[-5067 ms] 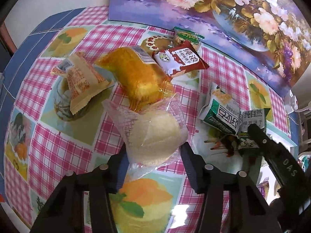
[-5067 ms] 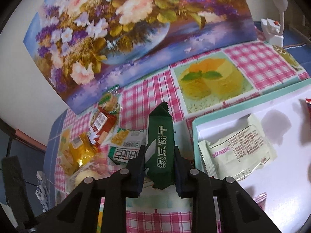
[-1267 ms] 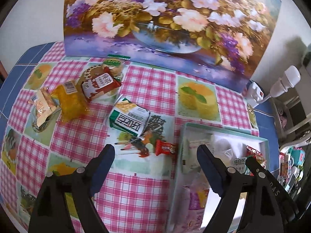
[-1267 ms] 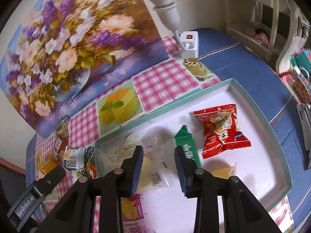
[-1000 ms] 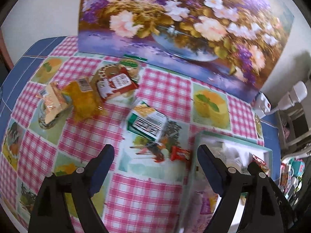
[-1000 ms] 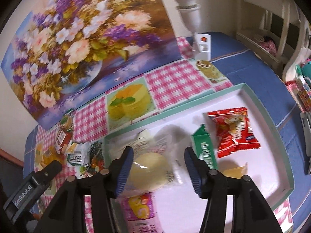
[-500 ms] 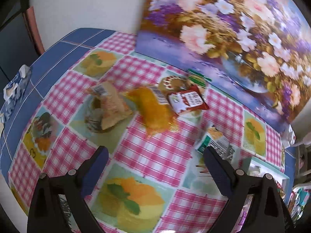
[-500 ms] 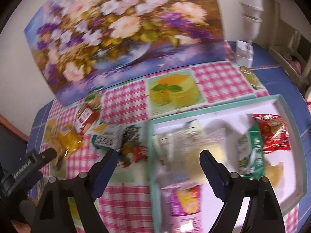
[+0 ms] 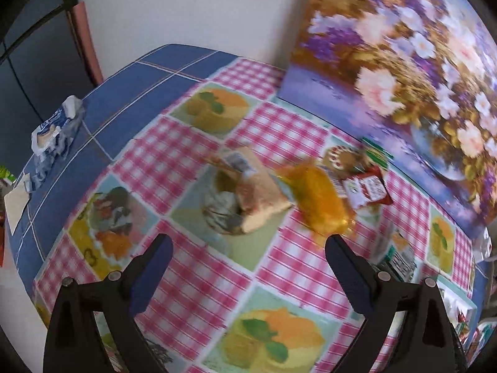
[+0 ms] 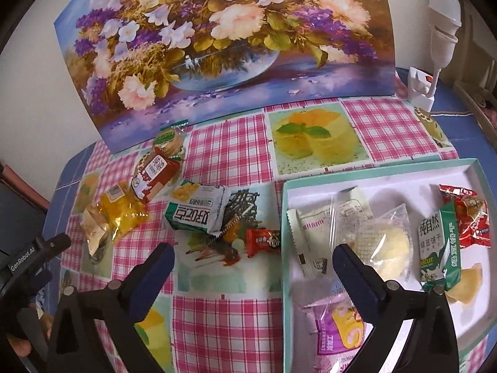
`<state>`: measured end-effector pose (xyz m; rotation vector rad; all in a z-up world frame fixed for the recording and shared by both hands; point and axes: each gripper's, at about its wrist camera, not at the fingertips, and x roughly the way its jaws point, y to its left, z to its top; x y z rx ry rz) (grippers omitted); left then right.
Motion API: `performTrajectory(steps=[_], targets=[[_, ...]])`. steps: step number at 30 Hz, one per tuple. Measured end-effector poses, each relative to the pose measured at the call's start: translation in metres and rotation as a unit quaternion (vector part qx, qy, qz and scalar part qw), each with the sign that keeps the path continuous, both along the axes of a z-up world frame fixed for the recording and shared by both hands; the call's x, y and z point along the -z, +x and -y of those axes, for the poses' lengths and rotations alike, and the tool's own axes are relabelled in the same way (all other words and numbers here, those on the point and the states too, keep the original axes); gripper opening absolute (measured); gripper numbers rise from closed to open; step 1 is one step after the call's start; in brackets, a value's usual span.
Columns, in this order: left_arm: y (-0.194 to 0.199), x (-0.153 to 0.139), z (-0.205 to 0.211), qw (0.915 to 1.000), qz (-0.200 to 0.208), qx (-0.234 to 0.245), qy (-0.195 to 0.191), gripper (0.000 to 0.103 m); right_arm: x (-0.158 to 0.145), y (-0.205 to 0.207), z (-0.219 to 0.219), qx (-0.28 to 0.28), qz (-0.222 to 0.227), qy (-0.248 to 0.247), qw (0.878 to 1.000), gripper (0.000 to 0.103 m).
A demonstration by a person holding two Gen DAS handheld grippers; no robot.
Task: Organize snacks
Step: 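Move both open tools back to the pile toward the tan bread packet and drink box, then grasp the tan bread packet with the left tool while the right tool grasps the white-green drink box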
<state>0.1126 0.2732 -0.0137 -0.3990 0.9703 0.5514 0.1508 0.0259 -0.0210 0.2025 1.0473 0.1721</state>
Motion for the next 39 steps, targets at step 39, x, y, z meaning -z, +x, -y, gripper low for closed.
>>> performTrajectory(steps=[39], targets=[[0.053,0.060,-0.078,0.9918,0.034,0.010,-0.122,0.099,0.042,0.048,-0.094,-0.083,0.026,-0.034,0.996,0.103]])
